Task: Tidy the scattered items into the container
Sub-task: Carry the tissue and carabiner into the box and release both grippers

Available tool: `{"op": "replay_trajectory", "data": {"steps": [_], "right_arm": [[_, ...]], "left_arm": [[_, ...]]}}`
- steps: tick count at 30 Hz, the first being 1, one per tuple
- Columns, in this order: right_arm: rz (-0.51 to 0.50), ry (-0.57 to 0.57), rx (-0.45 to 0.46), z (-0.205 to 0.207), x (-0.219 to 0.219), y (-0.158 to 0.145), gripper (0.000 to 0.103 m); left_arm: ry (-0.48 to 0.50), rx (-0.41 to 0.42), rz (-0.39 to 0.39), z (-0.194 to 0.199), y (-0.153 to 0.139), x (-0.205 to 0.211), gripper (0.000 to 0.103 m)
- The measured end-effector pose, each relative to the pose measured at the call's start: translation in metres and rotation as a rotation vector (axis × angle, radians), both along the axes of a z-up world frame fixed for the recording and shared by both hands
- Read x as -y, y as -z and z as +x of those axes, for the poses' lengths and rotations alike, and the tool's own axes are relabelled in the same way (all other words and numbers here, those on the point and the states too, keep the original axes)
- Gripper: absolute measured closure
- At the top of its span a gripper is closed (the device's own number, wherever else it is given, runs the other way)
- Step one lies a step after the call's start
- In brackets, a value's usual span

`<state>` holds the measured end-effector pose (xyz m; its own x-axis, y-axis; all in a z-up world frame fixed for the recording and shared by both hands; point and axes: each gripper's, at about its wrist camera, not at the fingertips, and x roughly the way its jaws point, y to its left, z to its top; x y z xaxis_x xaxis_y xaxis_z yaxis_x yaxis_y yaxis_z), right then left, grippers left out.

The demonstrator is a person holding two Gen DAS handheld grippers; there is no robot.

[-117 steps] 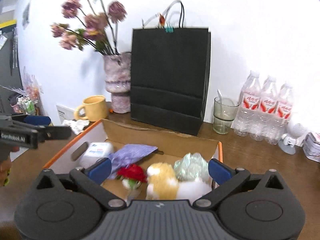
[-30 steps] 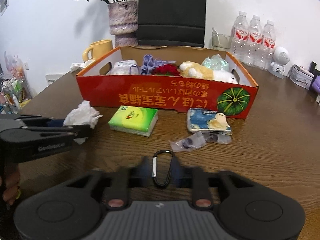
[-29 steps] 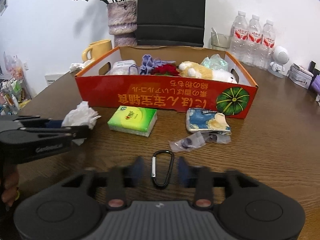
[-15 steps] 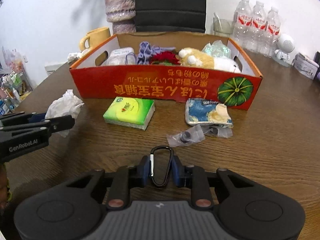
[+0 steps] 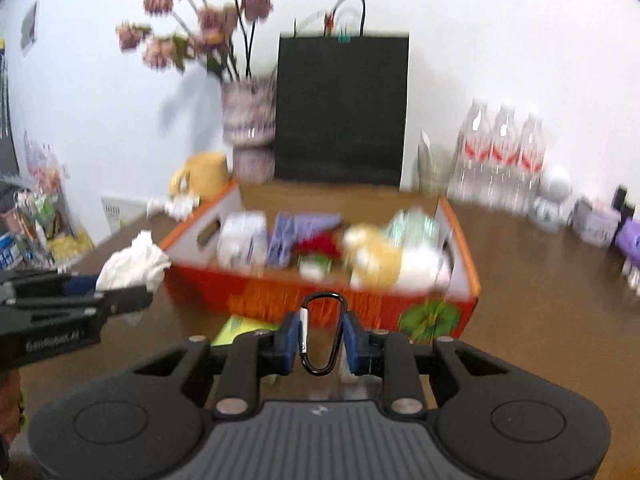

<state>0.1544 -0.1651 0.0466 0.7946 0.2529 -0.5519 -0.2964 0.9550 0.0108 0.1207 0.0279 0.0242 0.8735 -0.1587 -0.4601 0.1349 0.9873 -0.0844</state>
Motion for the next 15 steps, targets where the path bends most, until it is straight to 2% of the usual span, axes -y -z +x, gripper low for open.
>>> {"op": "replay_trajectory", "data": {"steps": [5,10,12,15], "right_arm": [[0.006,-0.026,0.054,0.033,0.006,-0.019,0.08],[0.015,-0.045,0.05,0.084,0.006,-0.024,0.08],[0.006,-0.051,0.044,0.107,0.003,-0.022,0.08],[-0.012,-0.061,0.008,0.141,-0.001,-0.014,0.08]], "left_arm": [[0.001,0.068,-0.032,0.025,-0.03,0.006,0.071],[-0.005,0.08,-0.05,0.068,-0.044,0.014,0.07],[-0.012,0.072,-0.049,0.089,-0.043,0.017,0.07],[-0.007,-0.005,-0.063,0.124,-0.035,0.019,0.07]]}}
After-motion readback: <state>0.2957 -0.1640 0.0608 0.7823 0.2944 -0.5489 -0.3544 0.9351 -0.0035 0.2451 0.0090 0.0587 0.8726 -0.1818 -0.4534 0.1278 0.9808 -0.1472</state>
